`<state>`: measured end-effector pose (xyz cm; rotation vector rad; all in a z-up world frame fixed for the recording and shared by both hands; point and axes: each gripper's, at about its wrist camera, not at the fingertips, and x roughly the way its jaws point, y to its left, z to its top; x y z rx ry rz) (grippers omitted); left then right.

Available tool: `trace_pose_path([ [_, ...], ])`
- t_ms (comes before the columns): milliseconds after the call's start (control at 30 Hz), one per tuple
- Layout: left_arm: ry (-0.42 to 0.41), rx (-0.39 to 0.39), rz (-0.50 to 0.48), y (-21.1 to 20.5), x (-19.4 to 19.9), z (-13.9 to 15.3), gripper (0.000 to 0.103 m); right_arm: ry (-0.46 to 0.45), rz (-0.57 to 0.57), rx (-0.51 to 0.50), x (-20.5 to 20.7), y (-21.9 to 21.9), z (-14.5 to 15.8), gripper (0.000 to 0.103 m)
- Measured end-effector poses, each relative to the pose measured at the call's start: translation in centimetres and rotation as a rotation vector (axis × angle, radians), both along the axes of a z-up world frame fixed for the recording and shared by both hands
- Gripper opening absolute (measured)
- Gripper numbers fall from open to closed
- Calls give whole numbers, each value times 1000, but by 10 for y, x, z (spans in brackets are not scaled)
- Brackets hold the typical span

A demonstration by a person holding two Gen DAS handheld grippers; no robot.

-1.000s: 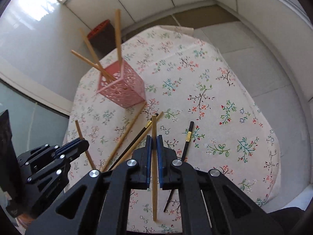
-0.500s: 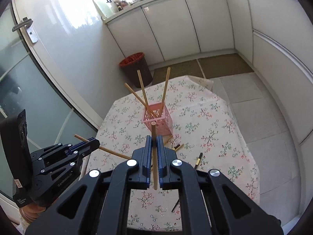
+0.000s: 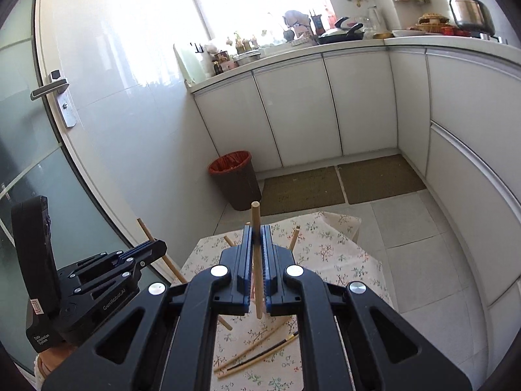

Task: Organize utensils
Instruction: 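Carry both chopsticks over the pink basket, drop them in and open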

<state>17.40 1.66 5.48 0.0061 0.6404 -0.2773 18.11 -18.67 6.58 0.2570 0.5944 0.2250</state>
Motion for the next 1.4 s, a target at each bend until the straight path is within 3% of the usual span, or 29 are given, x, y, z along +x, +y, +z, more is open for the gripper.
trace_pose_path([
  [200, 19, -4, 26, -10, 40, -11, 5, 13, -15, -11, 39, -1, -14, 6],
  [500, 141, 21, 7, -23, 84, -63, 8, 58, -21, -16, 83, -2, -47, 6],
  [533, 148, 19, 6, -22, 84, -67, 19, 62, -21, -15, 86, -1, -50, 6],
  [600, 140, -17, 8, -17, 84, -67, 32, 70, -19, -13, 90, 0, -56, 6],
  [767, 86, -102, 51, 3, 76, -47, 34, 77, -12, -28, 96, 8, -67, 6],
  [867, 54, -141, 94, 20, 68, -39, 41, 82, -5, -35, 100, 14, -74, 6],
  [1100, 100, -172, 145, 44, 63, -62, 48, 115, 11, -75, 112, 35, -114, 6],
  [1233, 129, -125, 191, 49, 60, -85, 50, 142, 3, -116, 113, 44, -131, 9],
  [1400, 105, -63, 190, 44, 49, -85, 53, 75, -42, -152, 94, 41, -112, 15],
])
